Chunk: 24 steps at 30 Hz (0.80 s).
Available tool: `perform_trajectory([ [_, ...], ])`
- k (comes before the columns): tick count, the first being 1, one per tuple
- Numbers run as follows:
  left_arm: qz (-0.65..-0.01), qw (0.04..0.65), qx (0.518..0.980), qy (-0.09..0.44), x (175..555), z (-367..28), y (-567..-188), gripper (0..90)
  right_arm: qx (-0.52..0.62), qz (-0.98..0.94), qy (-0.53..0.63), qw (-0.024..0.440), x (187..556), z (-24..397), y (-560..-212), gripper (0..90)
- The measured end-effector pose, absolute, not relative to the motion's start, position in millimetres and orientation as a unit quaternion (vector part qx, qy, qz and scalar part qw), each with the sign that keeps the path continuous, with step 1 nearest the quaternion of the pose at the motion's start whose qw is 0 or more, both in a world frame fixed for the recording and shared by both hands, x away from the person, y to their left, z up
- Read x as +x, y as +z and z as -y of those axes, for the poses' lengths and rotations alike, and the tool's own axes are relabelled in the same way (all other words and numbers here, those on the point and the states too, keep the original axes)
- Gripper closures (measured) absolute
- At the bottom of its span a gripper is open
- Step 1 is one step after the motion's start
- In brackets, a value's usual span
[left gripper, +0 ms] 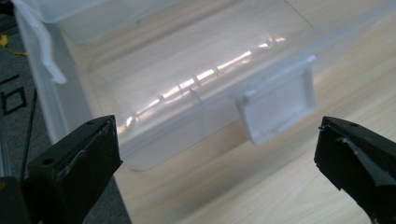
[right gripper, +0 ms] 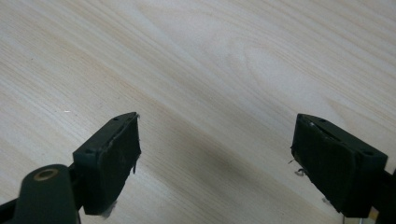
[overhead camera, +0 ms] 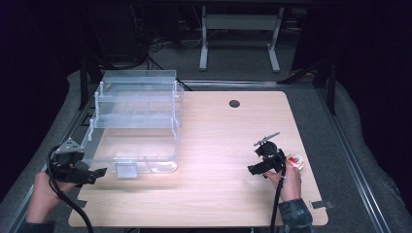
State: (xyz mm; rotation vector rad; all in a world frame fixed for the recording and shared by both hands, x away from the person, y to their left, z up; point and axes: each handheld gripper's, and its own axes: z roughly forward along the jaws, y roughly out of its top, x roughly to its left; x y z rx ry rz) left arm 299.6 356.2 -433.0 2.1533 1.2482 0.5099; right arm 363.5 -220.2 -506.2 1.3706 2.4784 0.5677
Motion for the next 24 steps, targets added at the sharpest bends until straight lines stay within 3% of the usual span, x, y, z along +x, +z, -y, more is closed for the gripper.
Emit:
perform_trajectory([
  [15, -0.529, 0.280, 0.782, 0.173, 359.0, -393.1, -437.3, 3.9, 0.470, -0.852, 0.194, 0.127, 358.8, 223.9, -502.6, 14.7],
  [24, -0.564, 0.256, 0.768, 0.161, 389.4, -408.2, -452.7, 36.1, 0.471, -0.851, 0.191, 0.132, 356.2, 224.3, -502.2, 14.7],
])
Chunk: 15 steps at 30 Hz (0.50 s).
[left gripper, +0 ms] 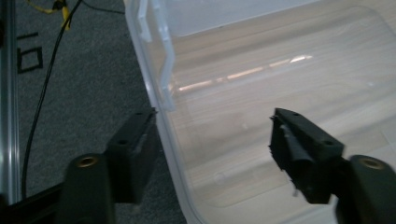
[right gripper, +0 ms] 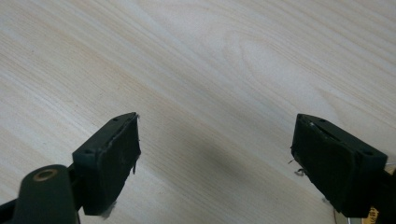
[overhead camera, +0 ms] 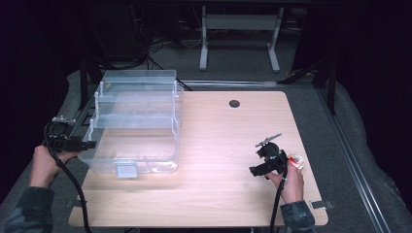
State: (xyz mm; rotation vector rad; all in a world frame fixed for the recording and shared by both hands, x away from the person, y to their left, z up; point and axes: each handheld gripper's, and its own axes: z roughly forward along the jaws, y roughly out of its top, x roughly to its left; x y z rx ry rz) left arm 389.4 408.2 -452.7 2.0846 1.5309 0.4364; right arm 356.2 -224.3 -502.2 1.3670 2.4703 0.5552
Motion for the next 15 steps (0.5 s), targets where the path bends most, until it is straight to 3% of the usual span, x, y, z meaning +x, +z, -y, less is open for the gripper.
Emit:
perform_trajectory([
  [6, -0.587, 0.239, 0.759, 0.151, 402.0, -413.6, -464.6, 47.2, 0.473, -0.850, 0.192, 0.131, 354.9, 225.3, -504.3, 14.7],
  [15, -0.599, 0.239, 0.749, 0.151, 411.0, -416.0, -477.3, 72.1, 0.479, -0.847, 0.192, 0.131, 353.1, 229.1, -505.1, 14.6],
])
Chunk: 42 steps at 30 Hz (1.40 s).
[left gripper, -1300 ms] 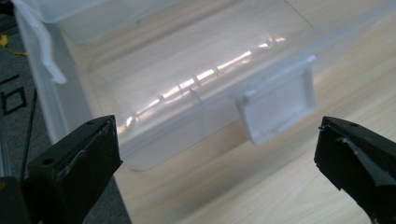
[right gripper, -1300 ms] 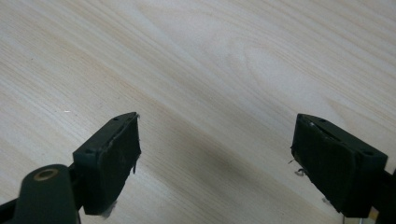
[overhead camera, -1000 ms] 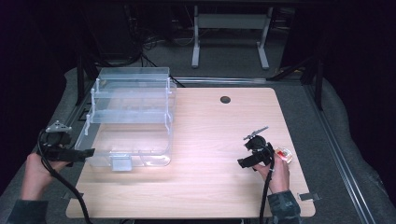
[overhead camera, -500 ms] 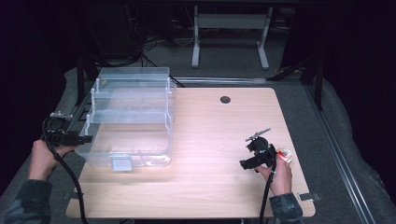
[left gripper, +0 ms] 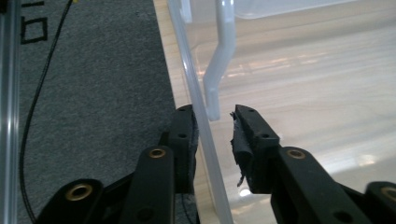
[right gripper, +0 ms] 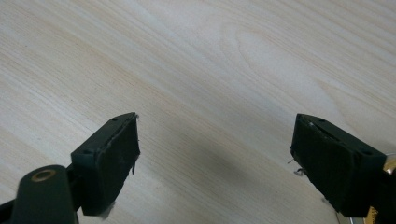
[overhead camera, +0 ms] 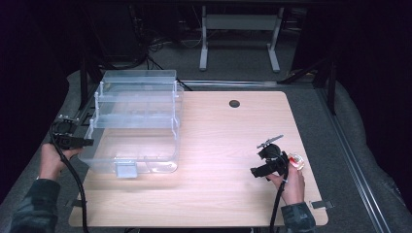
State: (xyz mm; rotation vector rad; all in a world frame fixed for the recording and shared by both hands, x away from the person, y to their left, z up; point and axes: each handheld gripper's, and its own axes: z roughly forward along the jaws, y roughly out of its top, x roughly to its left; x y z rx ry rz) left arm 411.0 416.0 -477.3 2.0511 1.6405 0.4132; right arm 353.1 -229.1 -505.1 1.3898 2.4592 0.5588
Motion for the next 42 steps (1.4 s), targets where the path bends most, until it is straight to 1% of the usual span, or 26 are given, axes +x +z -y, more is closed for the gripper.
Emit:
perform_trajectory([
  [3, -0.599, 0.241, 0.749, 0.148, 411.8, -419.1, -479.1, 77.9, 0.480, -0.845, 0.194, 0.132, 351.9, 230.8, -505.2, 14.6],
  [5, -0.599, 0.248, 0.747, 0.144, 411.8, -420.9, -479.9, 79.0, 0.482, -0.844, 0.197, 0.131, 351.1, 232.5, -505.3, 14.6],
  [11, -0.589, 0.260, 0.752, 0.144, 410.3, -423.7, -481.6, 79.5, 0.489, -0.838, 0.204, 0.134, 349.7, 237.9, -503.1, 14.5],
  [23, -0.577, 0.259, 0.762, 0.141, 408.6, -416.9, -481.6, 78.8, 0.491, -0.834, 0.212, 0.136, 347.1, 240.6, -498.6, 14.4],
  [36, -0.561, 0.261, 0.773, 0.139, 408.5, -389.9, -481.4, 77.4, 0.498, -0.828, 0.218, 0.136, 343.0, 246.9, -499.7, 14.3],
  [42, -0.567, 0.265, 0.768, 0.135, 410.1, -377.4, -481.5, 77.4, 0.504, -0.823, 0.225, 0.136, 340.5, 250.9, -497.2, 13.7],
])
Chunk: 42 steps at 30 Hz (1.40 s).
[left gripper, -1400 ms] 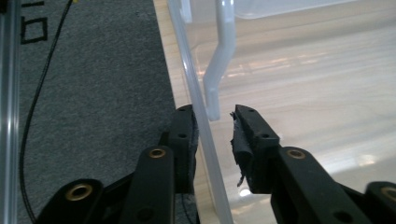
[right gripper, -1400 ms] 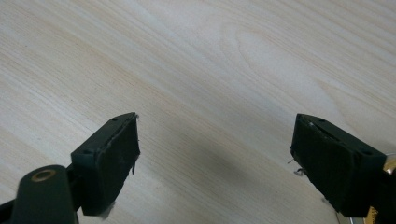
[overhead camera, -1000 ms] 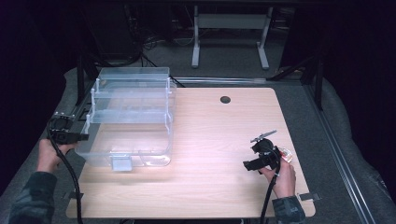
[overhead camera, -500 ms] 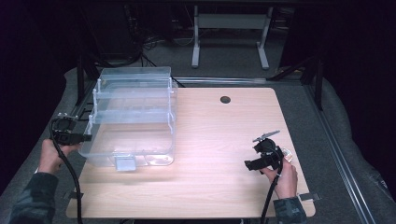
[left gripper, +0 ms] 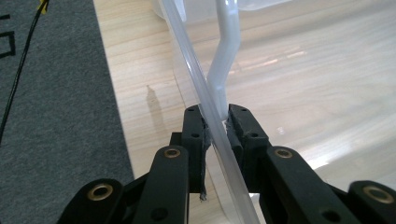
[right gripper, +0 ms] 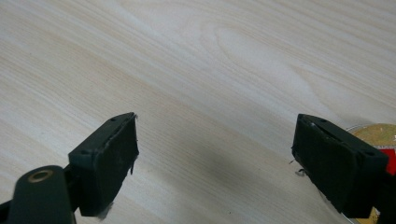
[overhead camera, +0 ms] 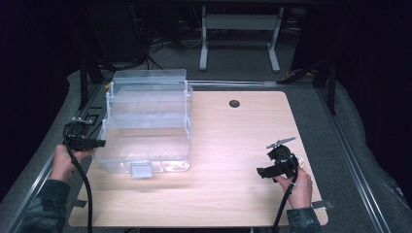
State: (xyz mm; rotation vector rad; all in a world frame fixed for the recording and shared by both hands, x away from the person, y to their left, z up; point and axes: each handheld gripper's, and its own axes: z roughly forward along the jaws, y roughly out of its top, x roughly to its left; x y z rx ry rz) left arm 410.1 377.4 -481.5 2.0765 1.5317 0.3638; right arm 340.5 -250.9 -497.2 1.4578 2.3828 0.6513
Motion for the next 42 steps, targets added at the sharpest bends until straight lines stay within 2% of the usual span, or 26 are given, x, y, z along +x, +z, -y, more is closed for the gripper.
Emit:
perform_trajectory([
  [20, -0.543, 0.258, 0.789, 0.128, 417.9, -331.8, -480.2, 75.2, 0.510, -0.819, 0.218, 0.145, 336.8, 253.0, -492.8, 13.7],
  [22, -0.540, 0.256, 0.792, 0.127, 418.2, -327.6, -479.9, 75.0, 0.512, -0.819, 0.218, 0.143, 336.1, 254.0, -493.1, 13.7],
  [24, -0.539, 0.256, 0.792, 0.127, 418.5, -324.0, -479.9, 74.8, 0.503, -0.819, 0.252, 0.115, 336.5, 256.8, -494.4, 13.7],
  [26, -0.537, 0.256, 0.794, 0.126, 419.0, -319.5, -480.0, 74.6, 0.510, -0.817, 0.230, 0.140, 335.0, 255.2, -493.3, 13.7],
  [30, -0.535, 0.260, 0.795, 0.122, 420.9, -311.7, -480.5, 74.0, 0.512, -0.816, 0.224, 0.148, 335.6, 254.7, -492.5, 13.7],
  [42, -0.524, 0.258, 0.803, 0.118, 424.8, -289.2, -480.3, 72.8, 0.508, -0.817, 0.230, 0.145, 336.1, 255.3, -490.1, 13.9],
])
